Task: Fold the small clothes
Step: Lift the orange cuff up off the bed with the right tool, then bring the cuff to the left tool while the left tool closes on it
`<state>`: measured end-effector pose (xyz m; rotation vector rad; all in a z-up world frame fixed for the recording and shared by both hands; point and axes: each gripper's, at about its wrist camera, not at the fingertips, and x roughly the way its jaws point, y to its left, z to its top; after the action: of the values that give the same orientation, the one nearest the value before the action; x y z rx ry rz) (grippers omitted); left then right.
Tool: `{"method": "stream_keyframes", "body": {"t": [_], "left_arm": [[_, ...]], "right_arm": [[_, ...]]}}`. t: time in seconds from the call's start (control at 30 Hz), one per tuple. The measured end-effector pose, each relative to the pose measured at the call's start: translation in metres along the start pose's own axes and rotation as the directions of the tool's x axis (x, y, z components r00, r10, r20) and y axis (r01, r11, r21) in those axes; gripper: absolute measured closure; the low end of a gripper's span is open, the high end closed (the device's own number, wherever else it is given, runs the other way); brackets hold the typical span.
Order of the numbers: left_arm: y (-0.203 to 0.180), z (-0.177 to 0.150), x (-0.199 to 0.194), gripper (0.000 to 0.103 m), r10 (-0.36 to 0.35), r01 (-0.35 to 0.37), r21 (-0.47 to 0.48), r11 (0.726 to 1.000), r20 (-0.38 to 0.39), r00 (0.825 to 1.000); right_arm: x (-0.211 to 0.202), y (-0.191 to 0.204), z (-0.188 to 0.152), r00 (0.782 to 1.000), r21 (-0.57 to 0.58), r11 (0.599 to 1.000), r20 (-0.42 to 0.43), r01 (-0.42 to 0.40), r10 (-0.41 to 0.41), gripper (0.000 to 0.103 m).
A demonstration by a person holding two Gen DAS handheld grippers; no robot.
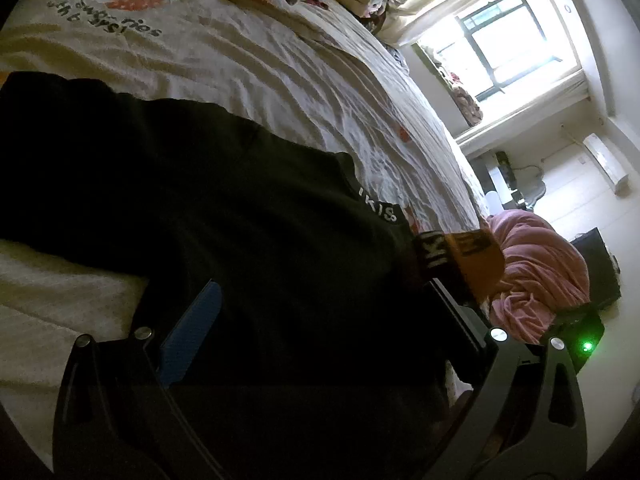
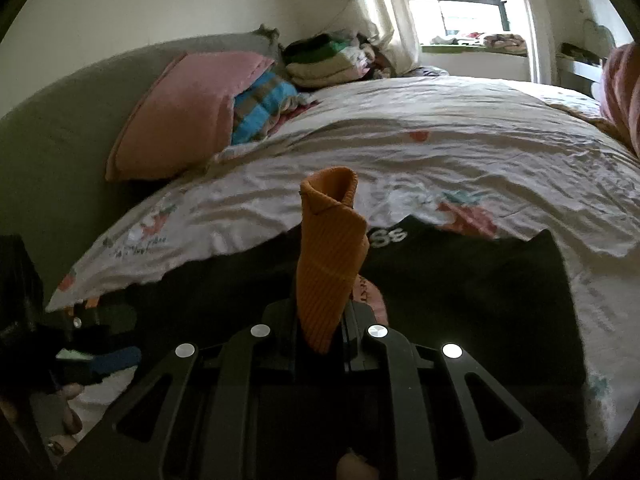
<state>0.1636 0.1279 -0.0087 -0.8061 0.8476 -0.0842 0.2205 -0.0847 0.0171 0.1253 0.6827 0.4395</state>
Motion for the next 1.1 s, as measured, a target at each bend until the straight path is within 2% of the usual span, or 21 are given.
{"method": "stream_keyframes", "body": {"t": [0.13, 0.23, 0.3, 0.33, 0.4, 0.5, 0.6, 0.67, 0.8, 0.97, 1.0, 1.03, 1.1], "left_arm": [[0.006, 0.0, 0.004, 0.009, -0.009, 0.009, -0.019, 1.0, -0.01, 1.0], [0.01, 0.0, 0.006, 0.009, -0.014, 0.014, -0.033, 0.999, -0.016, 1.0], [0.011, -0.001, 0.005, 0.009, -0.014, 0.013, -0.035, 0.999, -0.017, 1.0], [0.012, 0.0, 0.005, 0.009, -0.012, 0.011, -0.036, 0.999, -0.018, 1.0], [0.013, -0.001, 0.006, 0.009, -0.014, 0.013, -0.037, 0.999, -0.022, 1.0], [0.012, -0.004, 0.009, 0.009, -0.009, 0.008, -0.028, 1.0, -0.034, 0.999], [0.009, -0.007, 0.014, 0.01, -0.014, 0.013, -0.02, 1.0, -0.051, 0.999], [0.003, -0.012, 0.021, 0.015, -0.026, 0.025, -0.011, 1.0, -0.073, 0.997], [-0.008, -0.019, 0.039, 0.032, -0.028, 0.029, 0.006, 1.0, -0.121, 0.992], [-0.011, -0.023, 0.063, 0.034, 0.034, -0.034, 0.002, 0.999, -0.156, 0.987], [-0.012, -0.024, 0.064, 0.041, 0.052, -0.051, 0.011, 0.999, -0.152, 0.987], [-0.015, -0.024, 0.066, 0.055, 0.09, -0.087, 0.027, 0.996, -0.144, 0.985], [-0.019, -0.024, 0.07, 0.065, 0.12, -0.114, 0.05, 0.992, -0.146, 0.982]], "right_arm": [[0.011, 0.008, -0.008, 0.999, -0.026, 0.999, -0.041, -0.029, 0.028, 0.083], [0.011, 0.015, -0.016, 0.994, -0.054, 0.994, -0.073, -0.091, 0.087, 0.071], [0.006, 0.021, -0.022, 0.986, -0.076, 0.987, -0.091, -0.144, 0.137, 0.058], [0.004, 0.023, -0.024, 0.985, -0.086, 0.984, -0.093, -0.153, 0.145, 0.057], [-0.002, 0.029, -0.03, 0.977, -0.114, 0.976, -0.121, -0.187, 0.173, 0.049], [-0.014, 0.029, -0.035, 0.969, -0.109, 0.969, -0.13, -0.223, 0.208, 0.048], [-0.025, 0.017, -0.036, 0.973, -0.065, 0.976, -0.118, -0.209, 0.201, 0.048], [-0.033, 0.004, -0.035, 0.978, -0.026, 0.982, -0.095, -0.188, 0.184, 0.048], [-0.046, -0.024, -0.031, 0.991, 0.036, 0.992, -0.054, -0.118, 0.12, 0.048], [-0.063, -0.058, -0.028, 0.998, 0.114, 0.991, -0.024, -0.062, 0.065, 0.048], [-0.064, -0.064, -0.029, 0.998, 0.128, 0.99, -0.027, -0.052, 0.056, 0.048], [-0.065, -0.069, -0.029, 0.998, 0.141, 0.989, -0.033, -0.039, 0.044, 0.048], [-0.068, -0.084, -0.032, 0.999, 0.179, 0.984, -0.044, -0.003, 0.011, 0.048]]}}
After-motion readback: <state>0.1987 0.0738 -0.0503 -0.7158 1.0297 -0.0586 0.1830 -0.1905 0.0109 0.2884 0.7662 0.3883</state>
